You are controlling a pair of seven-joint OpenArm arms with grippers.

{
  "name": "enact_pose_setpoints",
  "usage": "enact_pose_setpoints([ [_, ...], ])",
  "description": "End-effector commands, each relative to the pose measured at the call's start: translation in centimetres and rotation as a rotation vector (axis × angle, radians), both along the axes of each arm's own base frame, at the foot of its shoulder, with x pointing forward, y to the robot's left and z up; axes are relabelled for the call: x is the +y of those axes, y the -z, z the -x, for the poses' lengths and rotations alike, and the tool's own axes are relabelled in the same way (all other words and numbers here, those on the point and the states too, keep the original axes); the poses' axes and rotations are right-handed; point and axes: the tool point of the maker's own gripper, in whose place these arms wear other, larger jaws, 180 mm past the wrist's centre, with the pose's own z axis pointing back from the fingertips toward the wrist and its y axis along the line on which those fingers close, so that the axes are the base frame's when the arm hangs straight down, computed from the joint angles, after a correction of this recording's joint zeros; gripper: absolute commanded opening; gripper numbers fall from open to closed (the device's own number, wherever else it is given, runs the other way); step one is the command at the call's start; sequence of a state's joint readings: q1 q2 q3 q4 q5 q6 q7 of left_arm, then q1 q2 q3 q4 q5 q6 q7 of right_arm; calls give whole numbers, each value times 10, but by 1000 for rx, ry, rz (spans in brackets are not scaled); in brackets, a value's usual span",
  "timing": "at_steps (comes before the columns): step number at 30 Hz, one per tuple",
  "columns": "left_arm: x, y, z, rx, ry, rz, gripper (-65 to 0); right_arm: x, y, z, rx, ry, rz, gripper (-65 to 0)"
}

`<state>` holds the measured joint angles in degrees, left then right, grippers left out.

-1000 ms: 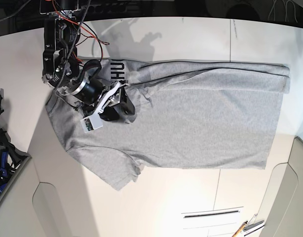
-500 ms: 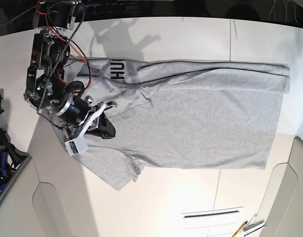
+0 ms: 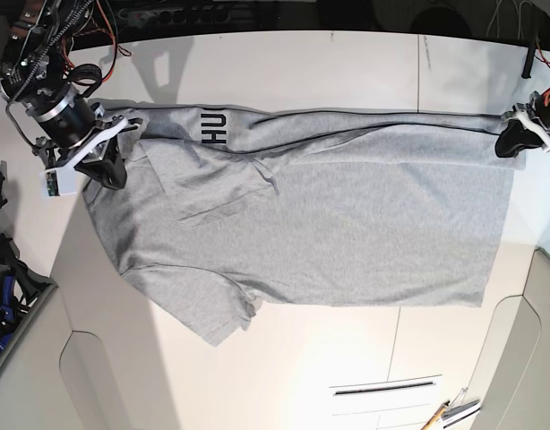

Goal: Fold the T-shirt properly
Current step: 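Regrasp the folded edge with both grippers and drag it further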

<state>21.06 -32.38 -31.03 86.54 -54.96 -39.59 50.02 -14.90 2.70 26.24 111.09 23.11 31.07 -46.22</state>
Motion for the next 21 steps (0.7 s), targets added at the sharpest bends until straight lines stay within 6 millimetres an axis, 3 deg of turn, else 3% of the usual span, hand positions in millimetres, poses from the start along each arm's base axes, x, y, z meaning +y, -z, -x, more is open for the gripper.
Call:
enact_pose_setpoints([
  [1,5,-11,-10,-46,20,-49,-650,-2,-3,-5,-31,7,-20,-650],
  [6,10,13,-5,-9,-11,-177,-650,-13,52,3,101,46,-72,-650],
  [11,1,40,24,121,-2,-168,-650,-20,99,27,272,56,-92,-650],
  [14,1,50,46,180,4,-169,-650,-22,104,41,326,42,-91,-650],
  [21,4,63,92,274,-13,-147,-650,-34,92,67,360,3,-21,-650],
])
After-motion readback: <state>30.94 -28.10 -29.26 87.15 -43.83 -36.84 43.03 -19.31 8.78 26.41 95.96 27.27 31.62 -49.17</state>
